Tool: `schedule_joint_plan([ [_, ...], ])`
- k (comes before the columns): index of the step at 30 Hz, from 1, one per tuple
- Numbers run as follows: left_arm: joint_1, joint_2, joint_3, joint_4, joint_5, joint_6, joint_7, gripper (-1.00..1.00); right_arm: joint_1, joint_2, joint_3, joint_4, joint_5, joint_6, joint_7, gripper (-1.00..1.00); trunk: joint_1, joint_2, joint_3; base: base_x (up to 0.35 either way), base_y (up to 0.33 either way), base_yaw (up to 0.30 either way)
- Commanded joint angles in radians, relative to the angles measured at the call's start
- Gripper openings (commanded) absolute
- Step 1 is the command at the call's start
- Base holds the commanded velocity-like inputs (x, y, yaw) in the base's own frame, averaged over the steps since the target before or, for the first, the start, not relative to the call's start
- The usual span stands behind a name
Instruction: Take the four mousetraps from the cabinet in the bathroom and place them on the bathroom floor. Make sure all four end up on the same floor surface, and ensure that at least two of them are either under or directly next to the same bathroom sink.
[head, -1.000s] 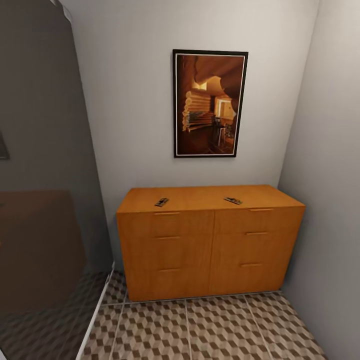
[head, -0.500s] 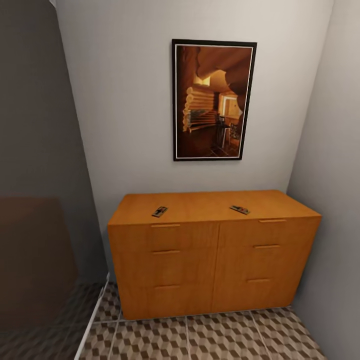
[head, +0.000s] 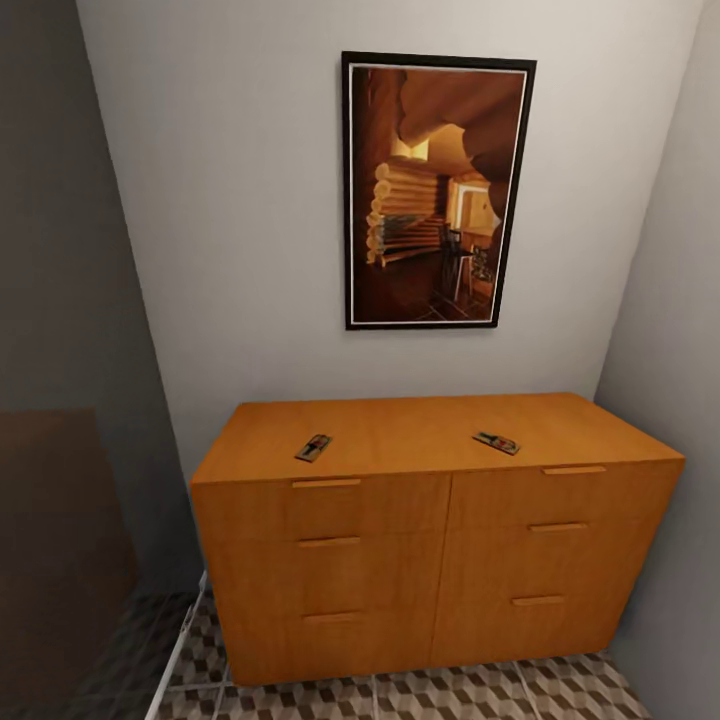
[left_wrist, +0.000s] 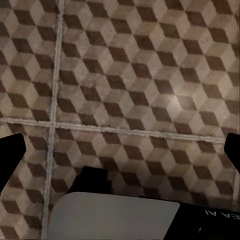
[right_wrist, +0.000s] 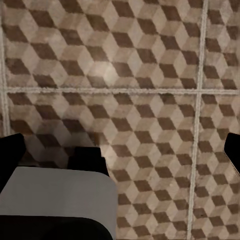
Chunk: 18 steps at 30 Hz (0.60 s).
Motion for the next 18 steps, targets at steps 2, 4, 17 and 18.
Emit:
schedule_joint_plan([
  [2, -0.001, 0.0, -0.009, 0.001, 0.007, -0.003, 0.003, 1.0, -0.001, 0.0, 0.007, 0.003, -0.004, -0.004, -0.003, 1.0, 0.001, 0.0, -0.001, 0.324, 0.0, 0.0],
  [4, -0.001, 0.0, -0.009, 0.001, 0.007, -0.005, 0.003, 1.0, -0.001, 0.0, 0.007, 0.003, -0.004, -0.004, -0.003, 1.0, 0.001, 0.0, -0.001, 0.323, 0.0, 0.0],
  [17, -0.001, 0.001, -0.009, 0.001, 0.007, -0.011, 0.005, 1.0, -0.001, -0.001, 0.007, 0.003, -0.004, -0.004, -0.004, 1.0, 0.001, 0.0, -0.001, 0.135, 0.0, 0.0],
  [18, -0.001, 0.001, -0.009, 0.001, 0.007, -0.011, 0.005, 1.0, -0.001, -0.001, 0.007, 0.003, -0.004, -0.004, -0.004, 1.0, 0.001, 0.0, -0.001, 0.026, 0.0, 0.0],
])
